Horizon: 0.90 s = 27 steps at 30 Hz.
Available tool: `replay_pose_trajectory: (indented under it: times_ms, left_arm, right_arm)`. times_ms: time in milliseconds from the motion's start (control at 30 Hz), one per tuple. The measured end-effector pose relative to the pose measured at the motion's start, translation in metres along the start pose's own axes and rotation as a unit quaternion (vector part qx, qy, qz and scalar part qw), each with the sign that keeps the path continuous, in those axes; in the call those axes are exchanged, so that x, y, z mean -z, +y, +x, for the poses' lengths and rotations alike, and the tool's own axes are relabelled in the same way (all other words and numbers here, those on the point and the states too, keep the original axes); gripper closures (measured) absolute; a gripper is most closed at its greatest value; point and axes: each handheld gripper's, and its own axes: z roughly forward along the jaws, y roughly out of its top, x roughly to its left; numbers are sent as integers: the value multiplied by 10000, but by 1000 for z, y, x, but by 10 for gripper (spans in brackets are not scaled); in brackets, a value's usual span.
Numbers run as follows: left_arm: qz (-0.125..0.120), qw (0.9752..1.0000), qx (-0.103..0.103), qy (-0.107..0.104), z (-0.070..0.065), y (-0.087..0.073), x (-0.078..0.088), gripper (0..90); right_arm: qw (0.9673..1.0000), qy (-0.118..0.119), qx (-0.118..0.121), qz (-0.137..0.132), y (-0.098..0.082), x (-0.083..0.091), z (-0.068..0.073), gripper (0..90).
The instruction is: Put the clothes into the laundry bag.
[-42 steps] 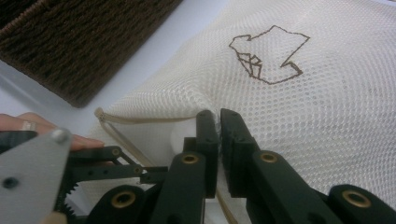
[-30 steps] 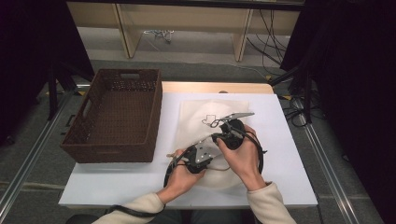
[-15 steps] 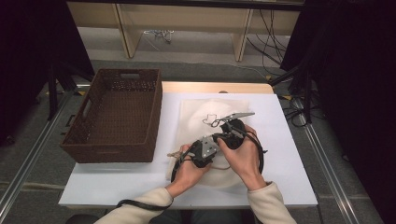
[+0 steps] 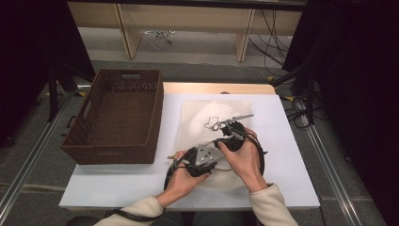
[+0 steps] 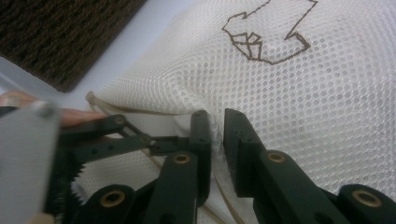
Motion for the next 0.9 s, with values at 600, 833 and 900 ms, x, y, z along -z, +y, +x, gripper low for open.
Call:
replay_pose_trajectory:
  times_ms: [600, 833, 900]
  left_arm:
    - [-288, 9995, 136, -79, 0, -14, 54, 604]
    - [-409, 9981, 431, 144, 13, -25, 72, 595]
    - [-398, 9982, 408, 194, 17, -29, 77, 565]
  right_arm:
    - [9997, 77, -91, -203, 2, 14, 2, 668]
    - [9980, 125, 81, -611, 4, 20, 4, 637]
    - [9983, 160, -103, -559, 4, 18, 9, 641]
